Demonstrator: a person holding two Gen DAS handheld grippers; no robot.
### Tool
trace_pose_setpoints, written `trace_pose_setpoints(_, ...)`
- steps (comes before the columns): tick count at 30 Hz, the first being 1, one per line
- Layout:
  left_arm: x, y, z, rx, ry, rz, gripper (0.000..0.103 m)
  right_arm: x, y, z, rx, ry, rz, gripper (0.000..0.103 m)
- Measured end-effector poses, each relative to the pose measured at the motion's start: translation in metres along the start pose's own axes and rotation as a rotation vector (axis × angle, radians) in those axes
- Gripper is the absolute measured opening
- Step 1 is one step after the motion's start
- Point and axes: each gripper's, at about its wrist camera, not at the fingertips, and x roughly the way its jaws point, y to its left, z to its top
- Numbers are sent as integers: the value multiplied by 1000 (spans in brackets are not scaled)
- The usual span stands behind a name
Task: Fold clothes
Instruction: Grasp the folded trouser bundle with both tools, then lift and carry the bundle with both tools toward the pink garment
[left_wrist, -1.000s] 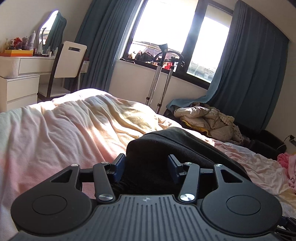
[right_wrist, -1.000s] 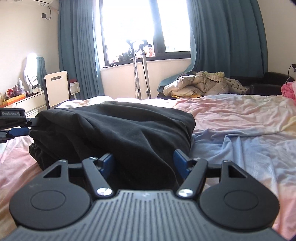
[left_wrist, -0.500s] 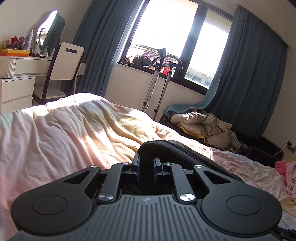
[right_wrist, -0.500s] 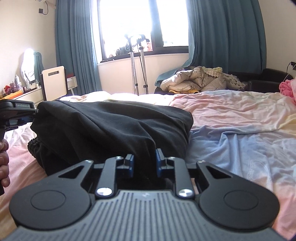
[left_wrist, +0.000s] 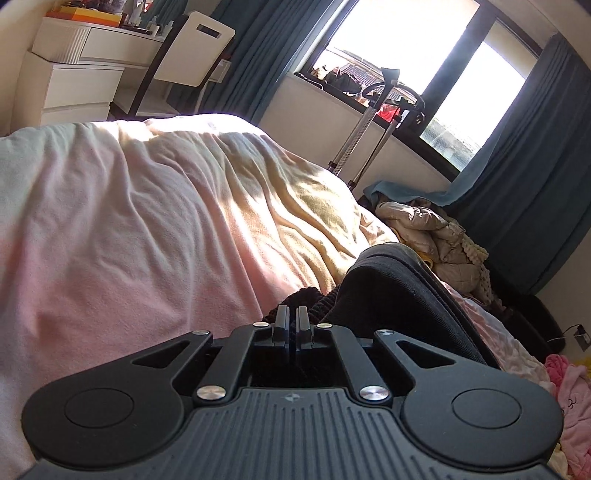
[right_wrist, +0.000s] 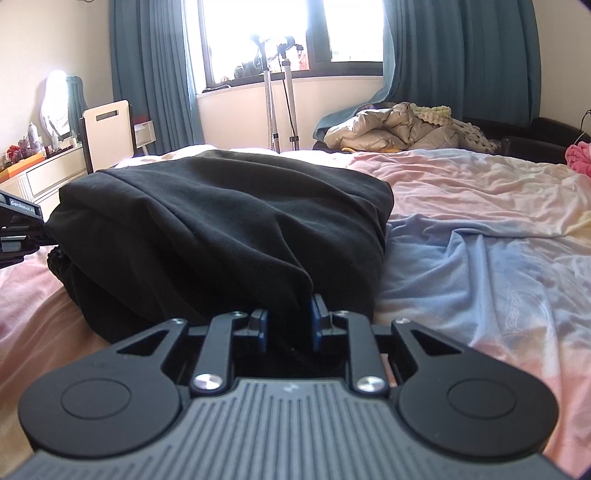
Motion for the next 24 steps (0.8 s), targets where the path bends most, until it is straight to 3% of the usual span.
trace_pose_setpoints(3, -16, 3, -5, -47, 56, -41, 17, -10, -8, 1, 71, -26, 24, 32)
trace_pose_setpoints(5, -25, 5, -10, -96, 94, -72, 46, -17, -11, 2, 101, -28, 27, 36)
trace_pose_setpoints(7, -29, 11, -16, -180, 139, -134, 61, -26, -13, 3, 129, -33, 34, 39)
trace_pose_setpoints(9, -27, 17, -25, -279, 196, -218, 63, -32, -18, 2, 188, -39, 69, 45)
trace_pose_setpoints(10, -24, 19, -29, -324, 223, -256, 69, -34, -23, 1, 239, -41, 98, 50)
trace_pose_setpoints(13, -13, 23, -43, -418, 260, -321, 75, -34, -33, -1, 327, -36, 128, 50)
trace_pose_setpoints(18, 18, 24, -63, -488, 310, -298, 78, -28, -36, -5, 357, -20, 134, 52)
trace_pose_setpoints(24, 29, 31, -69, -590, 264, -297, 83, -23, -38, -7, 391, -27, 136, 55)
